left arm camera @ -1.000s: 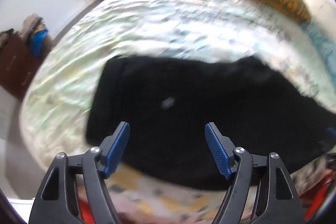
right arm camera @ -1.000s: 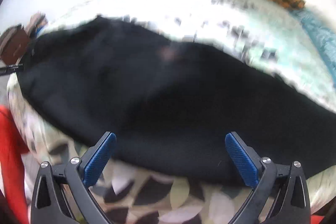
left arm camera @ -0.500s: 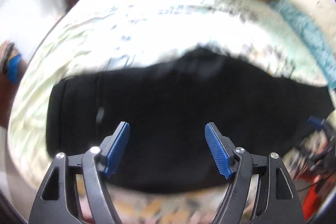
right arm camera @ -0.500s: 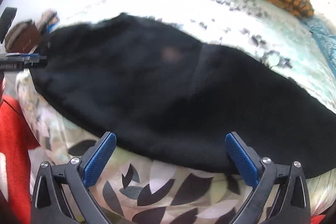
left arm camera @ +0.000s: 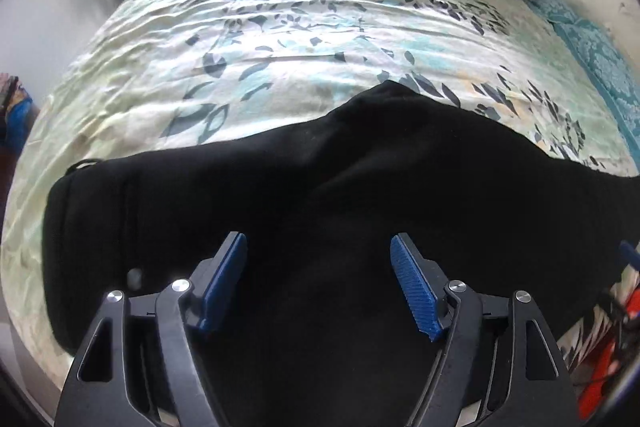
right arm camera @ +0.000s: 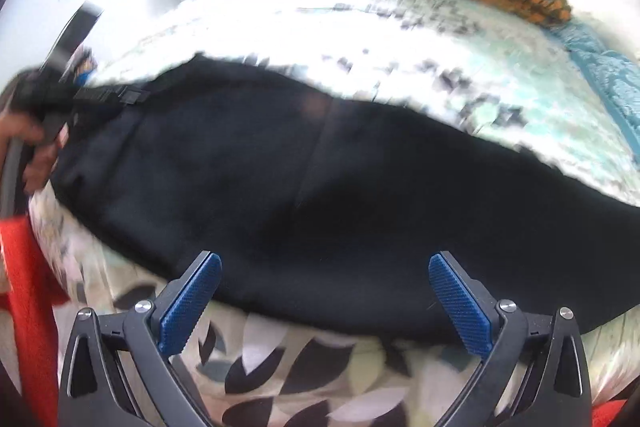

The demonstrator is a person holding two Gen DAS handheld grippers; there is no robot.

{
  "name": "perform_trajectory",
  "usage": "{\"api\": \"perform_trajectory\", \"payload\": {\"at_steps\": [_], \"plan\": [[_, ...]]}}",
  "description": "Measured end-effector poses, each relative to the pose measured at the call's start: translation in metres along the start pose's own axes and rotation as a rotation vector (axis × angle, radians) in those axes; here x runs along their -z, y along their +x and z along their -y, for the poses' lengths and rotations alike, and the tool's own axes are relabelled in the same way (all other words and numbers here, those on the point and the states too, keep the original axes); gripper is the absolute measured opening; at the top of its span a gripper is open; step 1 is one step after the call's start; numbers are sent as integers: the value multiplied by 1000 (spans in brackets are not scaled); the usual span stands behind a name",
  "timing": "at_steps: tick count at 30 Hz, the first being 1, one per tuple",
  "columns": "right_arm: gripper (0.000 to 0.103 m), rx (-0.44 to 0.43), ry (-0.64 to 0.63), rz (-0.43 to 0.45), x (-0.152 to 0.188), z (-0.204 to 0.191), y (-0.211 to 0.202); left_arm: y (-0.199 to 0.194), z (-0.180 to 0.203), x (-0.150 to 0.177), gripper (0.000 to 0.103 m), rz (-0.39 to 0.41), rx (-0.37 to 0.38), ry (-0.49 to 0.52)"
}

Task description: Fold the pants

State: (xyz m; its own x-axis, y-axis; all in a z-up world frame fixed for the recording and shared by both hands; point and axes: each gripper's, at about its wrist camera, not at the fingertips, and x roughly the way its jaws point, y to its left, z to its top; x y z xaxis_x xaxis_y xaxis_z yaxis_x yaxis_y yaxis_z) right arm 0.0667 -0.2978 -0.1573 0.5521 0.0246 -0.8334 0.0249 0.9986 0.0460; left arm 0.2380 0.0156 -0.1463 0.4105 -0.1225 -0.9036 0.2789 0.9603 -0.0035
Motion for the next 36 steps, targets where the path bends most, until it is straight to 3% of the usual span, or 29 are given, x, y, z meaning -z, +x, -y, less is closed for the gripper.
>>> {"api": "perform_trajectory", "payload": {"at_steps": [3, 6, 8, 10, 13, 16, 21, 24, 27, 28, 29, 32, 36], "plan": [[103, -14, 44, -5, -7, 10, 12, 18, -16, 31, 81, -118, -95, 51], [103, -12, 39, -192, 4, 9, 50, 4, -26, 42, 80, -88, -101, 39], [103, 28, -27, -135, 0, -2, 36, -14, -27, 48, 79, -61, -92, 9], [103, -40, -6, -91, -5, -4, 17, -24, -24, 56, 80, -27, -64, 13], [103, -36, -23, -43, -6, -9, 7, -1, -20, 73, 81, -100, -100, 37], [103, -26, -22, -198, 7, -6, 41, -15, -25, 73, 80, -67, -63, -66], [103, -83, 72, -84, -4, 16, 8, -57, 13, 60, 80, 96, 40, -43], [103, -47, 153, -37, -6, 45, -1, -44, 57, 52, 80, 114, 74, 60], [103, -5, 231, -136, 0, 83, 14, 5, 96, 63, 79, -58, 45, 201], [103, -20, 295, -117, 3, 102, 6, 10, 101, 67, 78, -76, 23, 202], [103, -48, 374, -66, 5, 125, -8, 5, 104, 68, 78, -46, 24, 190], [103, -61, 621, 75, 20, 208, -54, -18, 109, 59, 80, 20, 127, 162], [103, 28, 935, 206, 80, 323, -94, -42, 132, 37, 80, 113, 195, 160]]}}
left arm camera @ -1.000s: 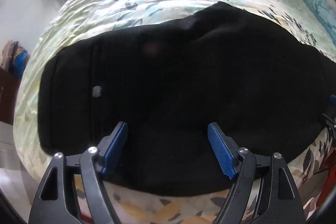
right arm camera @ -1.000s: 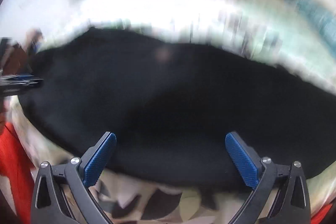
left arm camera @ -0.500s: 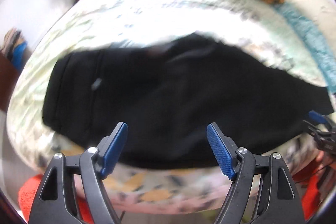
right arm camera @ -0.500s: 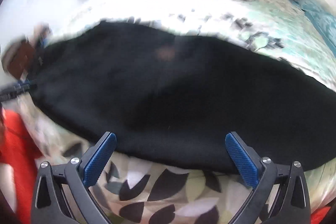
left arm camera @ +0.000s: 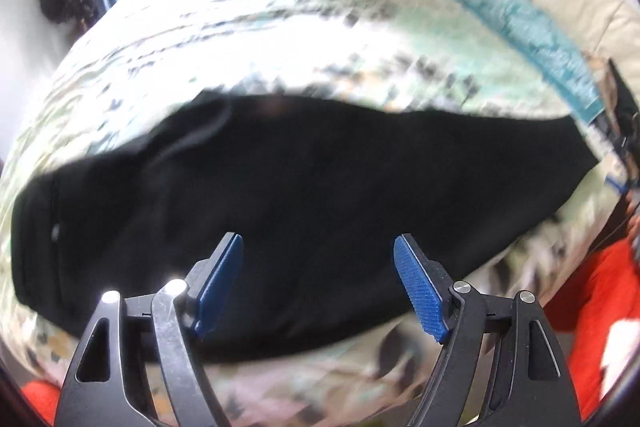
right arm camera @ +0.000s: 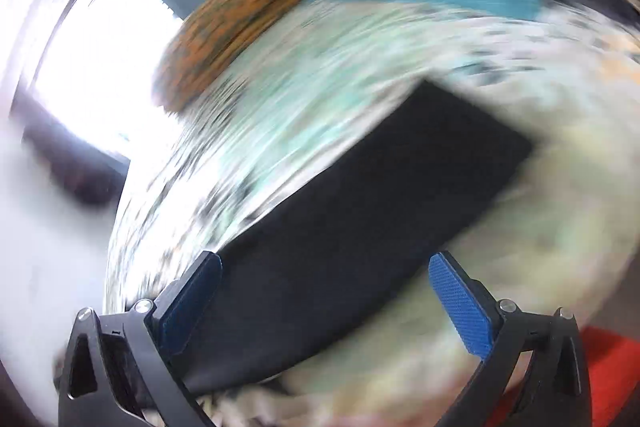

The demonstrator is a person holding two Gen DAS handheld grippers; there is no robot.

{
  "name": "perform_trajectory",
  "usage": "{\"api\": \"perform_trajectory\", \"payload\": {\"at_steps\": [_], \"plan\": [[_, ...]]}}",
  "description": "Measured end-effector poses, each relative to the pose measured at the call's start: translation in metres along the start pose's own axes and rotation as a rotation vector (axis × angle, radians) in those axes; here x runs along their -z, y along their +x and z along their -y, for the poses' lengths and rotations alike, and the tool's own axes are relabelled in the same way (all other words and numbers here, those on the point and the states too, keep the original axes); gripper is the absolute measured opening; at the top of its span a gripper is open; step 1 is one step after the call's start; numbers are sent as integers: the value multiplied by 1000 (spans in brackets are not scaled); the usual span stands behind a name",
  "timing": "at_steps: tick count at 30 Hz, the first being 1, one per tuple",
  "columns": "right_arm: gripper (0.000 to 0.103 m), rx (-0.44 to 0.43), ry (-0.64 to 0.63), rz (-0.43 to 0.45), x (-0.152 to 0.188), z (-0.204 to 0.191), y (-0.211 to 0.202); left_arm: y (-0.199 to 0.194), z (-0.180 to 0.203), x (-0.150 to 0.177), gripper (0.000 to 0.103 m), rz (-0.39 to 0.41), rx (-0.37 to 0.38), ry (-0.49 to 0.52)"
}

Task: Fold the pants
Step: 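Roll the right tool and bring it to the folded trouser edge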

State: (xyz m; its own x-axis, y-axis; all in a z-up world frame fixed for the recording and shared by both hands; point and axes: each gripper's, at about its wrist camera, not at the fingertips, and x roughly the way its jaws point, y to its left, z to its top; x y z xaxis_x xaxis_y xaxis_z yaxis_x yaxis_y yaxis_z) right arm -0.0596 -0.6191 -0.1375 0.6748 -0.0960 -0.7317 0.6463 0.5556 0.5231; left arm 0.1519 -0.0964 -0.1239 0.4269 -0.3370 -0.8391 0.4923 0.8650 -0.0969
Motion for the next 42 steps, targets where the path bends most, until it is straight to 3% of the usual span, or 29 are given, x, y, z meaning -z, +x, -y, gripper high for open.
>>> {"api": "perform_trajectory", "payload": {"at_steps": [3, 5, 6, 10, 15, 21, 24, 32, 36, 38, 41, 42], "plan": [[103, -16, 149, 50, -17, 65, -14, 22, 19, -23, 80, -13, 53, 3], [103, -142, 294, 74, -22, 97, -14, 39, 36, -26, 80, -22, 57, 34], [103, -204, 346, 66, -24, 107, -8, 43, 43, -23, 80, -27, 57, 52], [103, -298, 387, 7, -30, 113, 22, 70, 59, -7, 80, -121, 30, 30], [103, -265, 355, -8, -41, 116, 37, 72, 50, 6, 80, -124, -8, 3], [103, -333, 381, 24, -45, 121, 37, 68, 29, 5, 80, -107, -50, -87], [103, -339, 387, 16, -35, 123, 26, 68, 27, 6, 80, -104, -70, -80], [103, -197, 277, -115, -34, 98, 45, 73, 29, 10, 80, -113, -110, -45], [103, -299, 317, -19, -50, 104, 52, 73, 30, 11, 80, -111, -115, -39], [101, -307, 348, -18, -50, 110, 57, 73, 28, 12, 80, -106, -110, -43], [94, -222, 232, -63, -48, 94, 63, 74, 29, 13, 80, -97, -114, -43], [75, -179, 185, -73, -47, 89, 63, 74, 30, 14, 81, -94, -117, -39]]}}
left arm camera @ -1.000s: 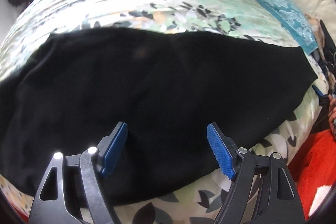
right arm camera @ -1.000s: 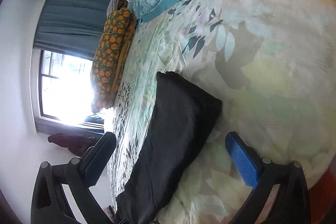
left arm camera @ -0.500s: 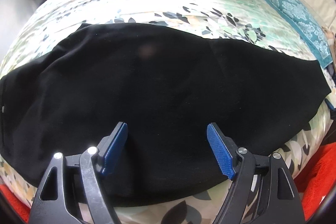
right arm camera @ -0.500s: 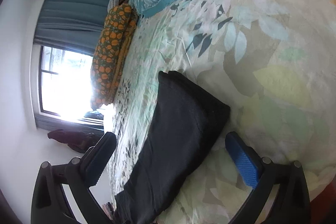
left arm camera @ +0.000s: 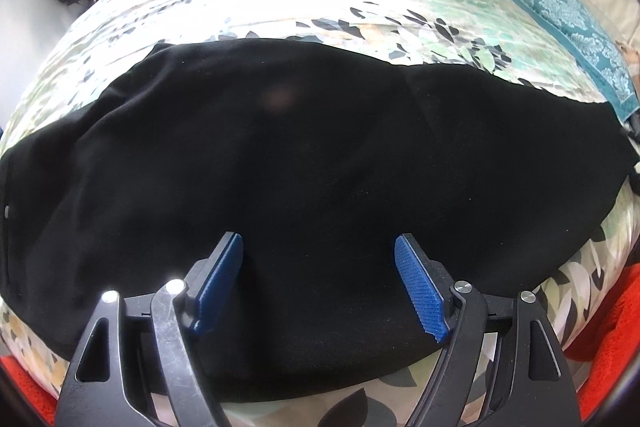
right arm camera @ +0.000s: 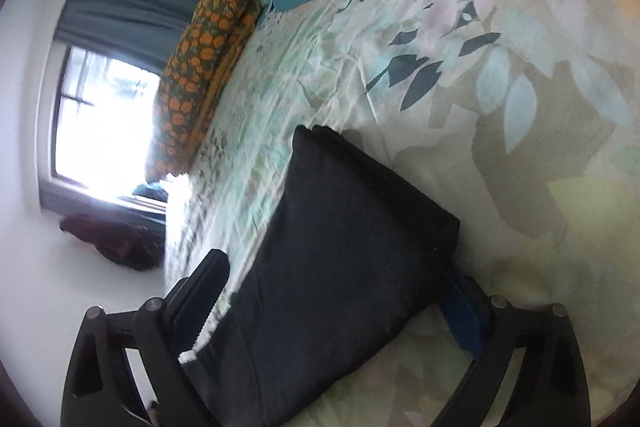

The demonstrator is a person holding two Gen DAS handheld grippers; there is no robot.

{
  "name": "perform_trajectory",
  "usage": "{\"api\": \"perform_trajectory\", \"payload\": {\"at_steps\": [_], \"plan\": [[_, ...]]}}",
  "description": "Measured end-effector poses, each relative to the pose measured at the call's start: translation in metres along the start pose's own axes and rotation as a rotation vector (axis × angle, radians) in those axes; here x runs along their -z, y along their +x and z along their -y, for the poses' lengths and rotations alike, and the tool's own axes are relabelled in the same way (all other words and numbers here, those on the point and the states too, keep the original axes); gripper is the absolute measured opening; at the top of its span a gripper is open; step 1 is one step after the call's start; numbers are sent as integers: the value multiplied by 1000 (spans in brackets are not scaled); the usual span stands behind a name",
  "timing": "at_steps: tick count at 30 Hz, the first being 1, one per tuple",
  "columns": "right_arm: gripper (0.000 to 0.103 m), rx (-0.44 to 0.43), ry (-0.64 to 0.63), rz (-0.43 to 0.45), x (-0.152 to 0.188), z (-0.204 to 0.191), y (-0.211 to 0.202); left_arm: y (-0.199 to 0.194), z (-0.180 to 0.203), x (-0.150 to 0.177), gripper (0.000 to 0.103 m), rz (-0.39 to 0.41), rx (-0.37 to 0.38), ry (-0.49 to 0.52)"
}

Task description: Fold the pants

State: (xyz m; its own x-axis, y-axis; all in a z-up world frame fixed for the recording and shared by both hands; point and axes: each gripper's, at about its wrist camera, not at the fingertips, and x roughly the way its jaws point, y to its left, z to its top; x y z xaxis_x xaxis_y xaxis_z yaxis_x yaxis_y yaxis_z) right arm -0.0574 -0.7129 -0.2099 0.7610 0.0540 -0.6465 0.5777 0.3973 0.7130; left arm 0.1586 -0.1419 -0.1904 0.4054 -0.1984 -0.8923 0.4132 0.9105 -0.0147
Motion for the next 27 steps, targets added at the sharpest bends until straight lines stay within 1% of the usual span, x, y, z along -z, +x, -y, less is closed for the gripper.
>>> {"api": "perform_trajectory", "payload": {"at_steps": [1, 2, 3, 4, 5, 7, 9, 11, 13, 15, 18, 19, 22, 24, 27], "plan": [[26, 41, -27, 2, 2, -1, 0, 0, 1, 0, 81, 2, -2, 4], [7, 44, -7, -2, 3, 6, 0, 0, 1, 0, 81, 3, -3, 7], [8, -16, 72, -17, 4, 20, 1, 0, 1, 0, 81, 5, -1, 8], [8, -59, 128, -12, 5, 30, 0, 0, 0, 0, 81, 5, 2, 7], [8, -77, 139, -1, 6, 33, -3, 0, 0, 0, 81, 5, 6, 4], [8, -92, 89, 23, 7, 23, -10, 0, -2, 0, 81, 6, 12, -4], [8, -135, 34, 57, 9, 8, -21, 0, -2, -1, 81, 2, 17, -9], [8, -148, -45, 82, 14, -13, -33, -2, -6, -4, 81, -12, 39, -23], [8, -168, -120, 88, 23, -38, -43, -7, -18, -9, 81, -18, 77, -75], [8, -204, -179, 79, 38, -67, -50, -15, -40, -14, 81, -8, 98, -154], [8, -260, -288, 28, 73, -124, -48, -28, -79, -16, 81, 9, 123, -276], [9, -289, -314, 2, 89, -147, -43, -34, -93, -15, 81, 18, 126, -314], [9, -360, -361, -73, 137, -200, -24, -53, -127, -8, 81, 59, 114, -374], [9, -371, -396, -142, 176, -234, -2, -66, -145, 3, 81, 95, 108, -394], [9, -340, -473, -235, 233, -272, 38, -75, -164, 19, 81, 129, 95, -404]]}}
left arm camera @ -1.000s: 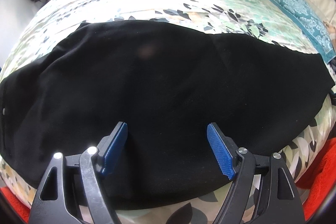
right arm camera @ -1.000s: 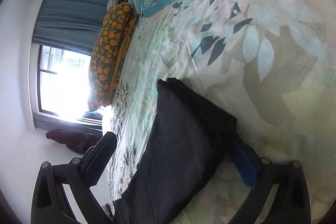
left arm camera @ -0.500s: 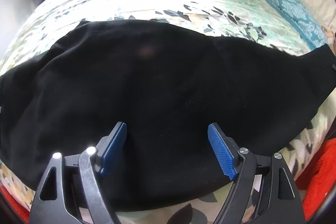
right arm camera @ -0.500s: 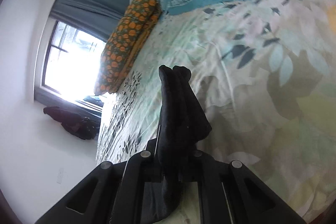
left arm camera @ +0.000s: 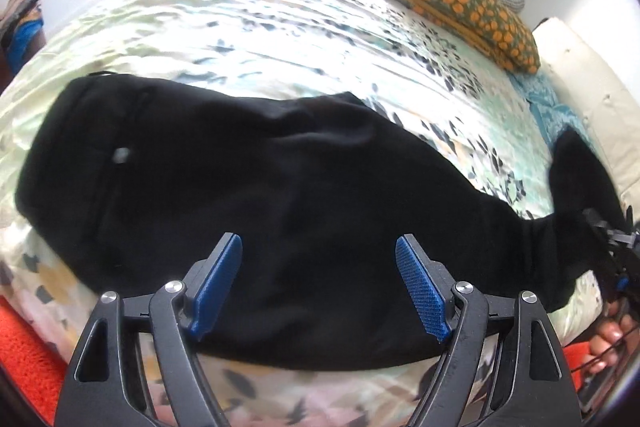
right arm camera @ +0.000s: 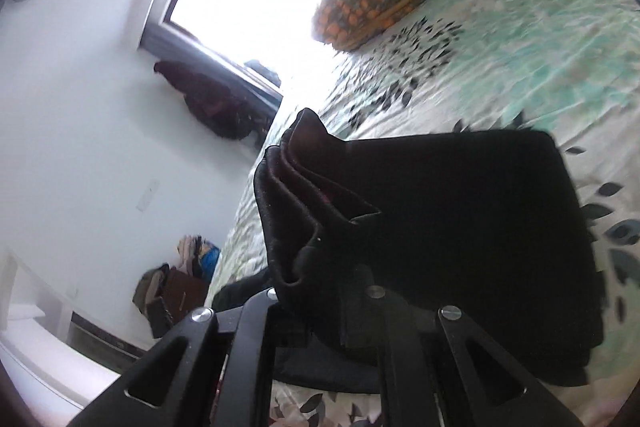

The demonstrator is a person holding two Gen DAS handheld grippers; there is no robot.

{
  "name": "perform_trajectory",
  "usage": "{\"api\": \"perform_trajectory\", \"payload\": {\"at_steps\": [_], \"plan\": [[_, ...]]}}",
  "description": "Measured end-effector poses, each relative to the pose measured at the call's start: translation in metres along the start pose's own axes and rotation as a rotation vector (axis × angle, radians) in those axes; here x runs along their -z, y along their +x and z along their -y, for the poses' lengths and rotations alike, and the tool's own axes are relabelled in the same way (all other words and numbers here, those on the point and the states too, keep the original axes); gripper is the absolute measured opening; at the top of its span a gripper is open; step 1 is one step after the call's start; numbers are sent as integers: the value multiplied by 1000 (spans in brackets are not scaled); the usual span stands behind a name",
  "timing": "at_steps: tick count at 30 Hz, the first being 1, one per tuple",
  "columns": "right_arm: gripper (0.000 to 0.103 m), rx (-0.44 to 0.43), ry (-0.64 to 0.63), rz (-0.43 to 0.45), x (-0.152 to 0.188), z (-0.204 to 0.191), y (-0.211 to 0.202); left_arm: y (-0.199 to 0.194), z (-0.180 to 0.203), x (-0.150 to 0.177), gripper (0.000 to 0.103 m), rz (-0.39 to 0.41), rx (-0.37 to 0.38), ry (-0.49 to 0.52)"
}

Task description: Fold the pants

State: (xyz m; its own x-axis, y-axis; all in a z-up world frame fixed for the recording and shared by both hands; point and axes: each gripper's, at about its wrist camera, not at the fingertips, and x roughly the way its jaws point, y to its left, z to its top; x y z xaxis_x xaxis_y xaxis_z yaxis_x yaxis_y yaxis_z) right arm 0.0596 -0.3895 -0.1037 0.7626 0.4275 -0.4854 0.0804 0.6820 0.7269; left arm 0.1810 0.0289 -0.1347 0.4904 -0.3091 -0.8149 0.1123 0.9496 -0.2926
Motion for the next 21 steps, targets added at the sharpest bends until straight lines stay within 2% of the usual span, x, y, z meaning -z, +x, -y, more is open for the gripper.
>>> {"api": "perform_trajectory", "payload": {"at_steps": [5, 9, 12, 17, 18, 20, 21], "plan": [[9, 77, -123, -174, 55, -44, 103, -3, -31, 9, 81, 8, 1, -17], [9, 127, -152, -260, 88, -55, 143, -10, -45, 8, 81, 35, -4, -2], [9, 147, -191, -279, 94, -65, 156, -9, -52, 7, 81, 39, 11, -32], [9, 173, -283, -259, 88, -85, 177, -5, -59, 8, 81, 26, 23, -89], [15, 195, -324, -259, 92, -91, 181, -5, -62, 7, 81, 25, 22, -104], [39, 217, -395, -279, 102, -101, 187, -6, -65, 7, 81, 31, 14, -125], [75, 201, -405, -314, 109, -102, 191, -7, -67, 7, 81, 34, 8, -133]]}}
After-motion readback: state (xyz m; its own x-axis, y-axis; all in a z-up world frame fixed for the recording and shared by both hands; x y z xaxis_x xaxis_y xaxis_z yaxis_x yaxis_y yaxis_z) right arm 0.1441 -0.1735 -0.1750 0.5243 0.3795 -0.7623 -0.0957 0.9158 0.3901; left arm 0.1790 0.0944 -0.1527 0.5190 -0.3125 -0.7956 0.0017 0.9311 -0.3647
